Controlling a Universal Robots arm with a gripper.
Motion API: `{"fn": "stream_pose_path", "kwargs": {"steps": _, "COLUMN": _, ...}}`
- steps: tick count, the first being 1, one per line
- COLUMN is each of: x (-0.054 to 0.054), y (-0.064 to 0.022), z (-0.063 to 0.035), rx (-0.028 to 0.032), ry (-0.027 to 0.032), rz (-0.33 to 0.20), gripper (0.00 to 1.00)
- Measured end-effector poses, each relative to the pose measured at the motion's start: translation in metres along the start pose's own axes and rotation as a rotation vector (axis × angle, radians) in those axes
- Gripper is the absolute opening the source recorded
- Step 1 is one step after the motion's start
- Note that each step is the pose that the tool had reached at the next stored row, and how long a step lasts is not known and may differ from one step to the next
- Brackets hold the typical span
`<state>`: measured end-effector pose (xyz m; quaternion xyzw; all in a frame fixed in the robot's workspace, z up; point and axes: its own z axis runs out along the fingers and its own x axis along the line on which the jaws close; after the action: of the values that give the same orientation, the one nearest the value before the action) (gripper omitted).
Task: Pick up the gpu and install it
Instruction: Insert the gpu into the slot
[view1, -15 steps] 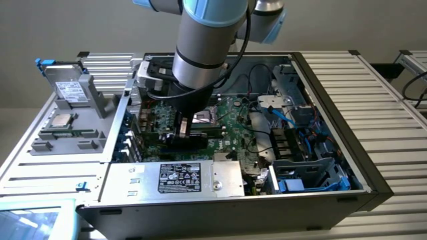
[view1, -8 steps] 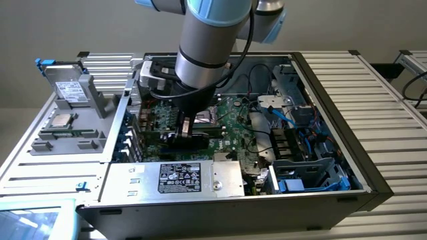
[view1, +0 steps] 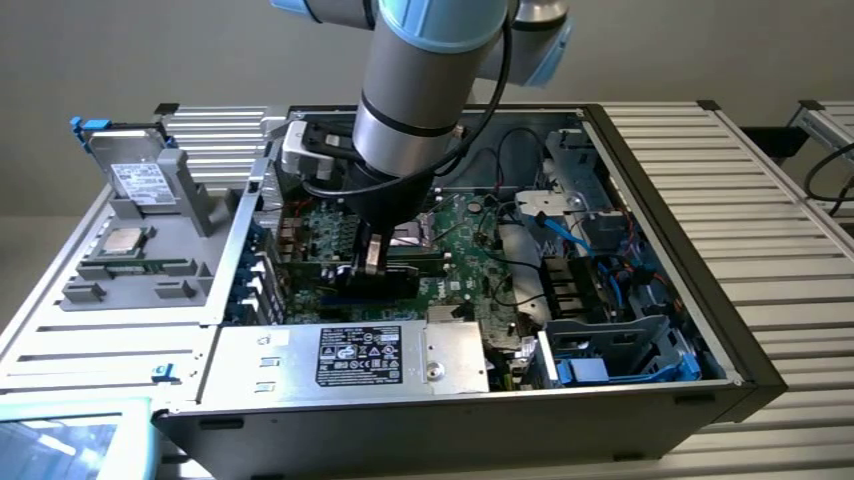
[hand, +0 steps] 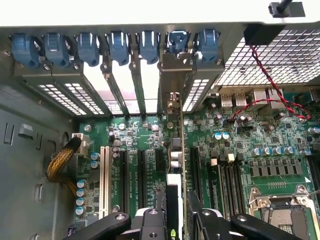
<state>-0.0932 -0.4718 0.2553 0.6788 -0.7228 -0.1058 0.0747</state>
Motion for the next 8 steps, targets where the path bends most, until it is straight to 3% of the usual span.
{"fn": "stream_pose_path", "kwargs": {"steps": 5, "x": 0.0000, "y": 0.0005, "z": 0.0000, "rx": -0.0004, "ry": 0.0006, "rz": 0.000, "gripper": 0.28}}
{"fn": "stream_pose_path", "kwargs": {"steps": 8, "x": -0.0011, "y": 0.0010, "z": -0.0014, "rx": 0.0009, "ry": 0.0191, "rz": 0.005, "gripper": 0.28}}
